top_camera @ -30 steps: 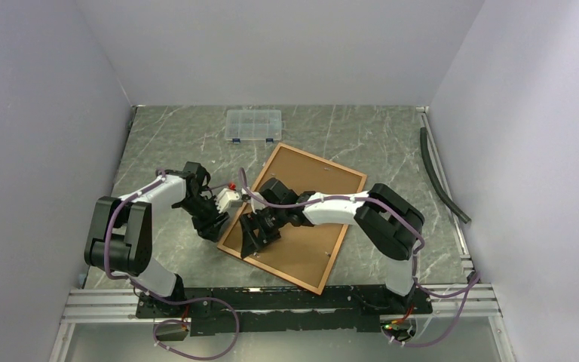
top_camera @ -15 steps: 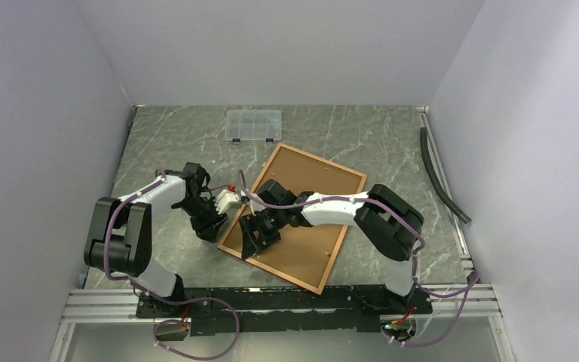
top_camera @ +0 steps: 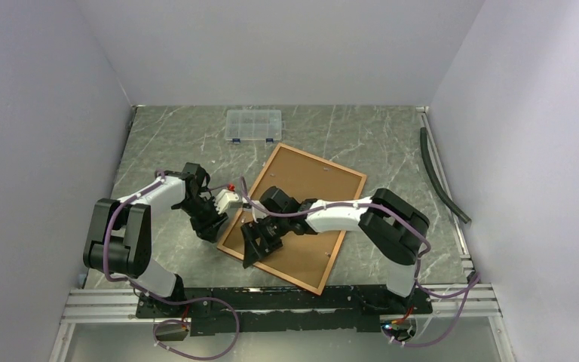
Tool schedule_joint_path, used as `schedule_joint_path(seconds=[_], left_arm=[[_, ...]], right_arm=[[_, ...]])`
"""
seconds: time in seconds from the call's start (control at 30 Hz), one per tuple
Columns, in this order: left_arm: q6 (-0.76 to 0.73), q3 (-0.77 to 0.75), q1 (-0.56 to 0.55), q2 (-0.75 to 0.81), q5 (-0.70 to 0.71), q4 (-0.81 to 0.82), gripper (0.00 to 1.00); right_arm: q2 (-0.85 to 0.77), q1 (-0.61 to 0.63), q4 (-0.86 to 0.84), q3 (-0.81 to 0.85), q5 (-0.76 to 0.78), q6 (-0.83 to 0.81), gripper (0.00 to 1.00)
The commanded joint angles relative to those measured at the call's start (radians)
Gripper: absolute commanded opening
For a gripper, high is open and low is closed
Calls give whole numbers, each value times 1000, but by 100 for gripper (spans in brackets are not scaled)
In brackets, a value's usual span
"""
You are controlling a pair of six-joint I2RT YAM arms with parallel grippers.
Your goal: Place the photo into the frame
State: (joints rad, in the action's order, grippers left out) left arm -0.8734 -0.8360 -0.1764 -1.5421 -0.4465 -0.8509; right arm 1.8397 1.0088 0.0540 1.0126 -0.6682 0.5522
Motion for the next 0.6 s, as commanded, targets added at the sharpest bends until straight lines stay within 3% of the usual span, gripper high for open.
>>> schedule_joint_path(seconds=[0.0, 0.23, 0.43, 0.57], left_arm=[[16, 5, -5, -1, -24, 35, 46], [17, 3, -7, -9, -39, 36, 46], [-2, -10, -4, 3, -39, 6, 45], [7, -18, -5, -1, -45, 4, 45]], right_arm=[[-9, 16, -81, -25, -10, 33, 76], [-29, 12, -77, -18, 26, 23, 75], [-197, -67, -85, -106, 24, 25, 75], [-188, -98, -86, -113, 17, 17, 75]])
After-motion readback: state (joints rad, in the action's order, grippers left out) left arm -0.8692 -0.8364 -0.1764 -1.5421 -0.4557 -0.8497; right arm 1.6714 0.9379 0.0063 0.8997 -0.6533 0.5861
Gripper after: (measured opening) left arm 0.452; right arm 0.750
